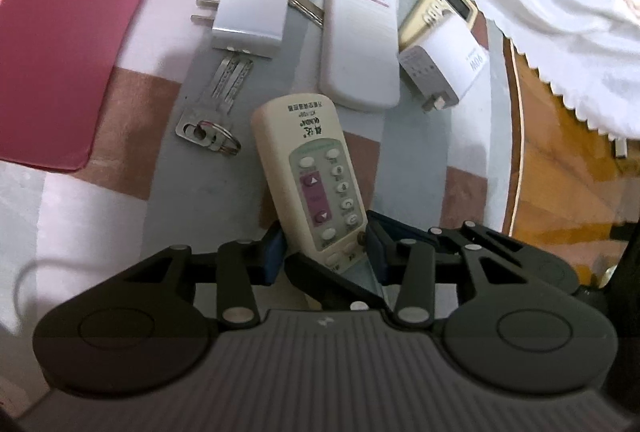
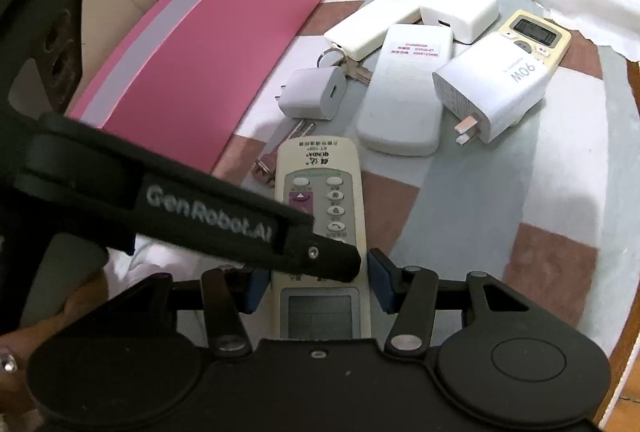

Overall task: Organize rigid objects
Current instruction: 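Carry the cream remote into the pink box and release it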

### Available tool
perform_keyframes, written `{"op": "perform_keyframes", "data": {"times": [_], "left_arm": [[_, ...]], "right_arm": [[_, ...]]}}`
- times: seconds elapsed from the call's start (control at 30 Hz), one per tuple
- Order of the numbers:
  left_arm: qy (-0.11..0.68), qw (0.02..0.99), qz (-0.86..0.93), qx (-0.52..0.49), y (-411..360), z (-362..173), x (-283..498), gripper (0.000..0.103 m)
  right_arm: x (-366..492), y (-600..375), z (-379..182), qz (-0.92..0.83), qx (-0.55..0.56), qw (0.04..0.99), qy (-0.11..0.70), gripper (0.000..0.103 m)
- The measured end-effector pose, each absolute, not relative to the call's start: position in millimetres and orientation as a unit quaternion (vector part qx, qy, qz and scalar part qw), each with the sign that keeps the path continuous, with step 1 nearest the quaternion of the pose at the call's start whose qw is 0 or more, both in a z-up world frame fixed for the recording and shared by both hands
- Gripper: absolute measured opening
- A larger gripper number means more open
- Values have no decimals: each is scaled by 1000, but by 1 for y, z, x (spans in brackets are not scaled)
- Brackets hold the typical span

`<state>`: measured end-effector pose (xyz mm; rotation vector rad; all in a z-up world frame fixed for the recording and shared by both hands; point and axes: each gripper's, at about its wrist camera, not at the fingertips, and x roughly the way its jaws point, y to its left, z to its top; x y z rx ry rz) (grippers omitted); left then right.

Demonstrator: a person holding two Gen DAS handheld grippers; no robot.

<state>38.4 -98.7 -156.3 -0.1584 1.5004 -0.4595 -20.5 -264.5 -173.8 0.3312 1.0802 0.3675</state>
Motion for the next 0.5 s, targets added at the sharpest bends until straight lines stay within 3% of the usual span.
{"op": "perform_keyframes", "data": {"times": [0.5], "left_arm": [[615,752,-237,-26,-100,-77,29,36]], "right_arm": [[-36,-269,-110,179,135,851,475,57]]}}
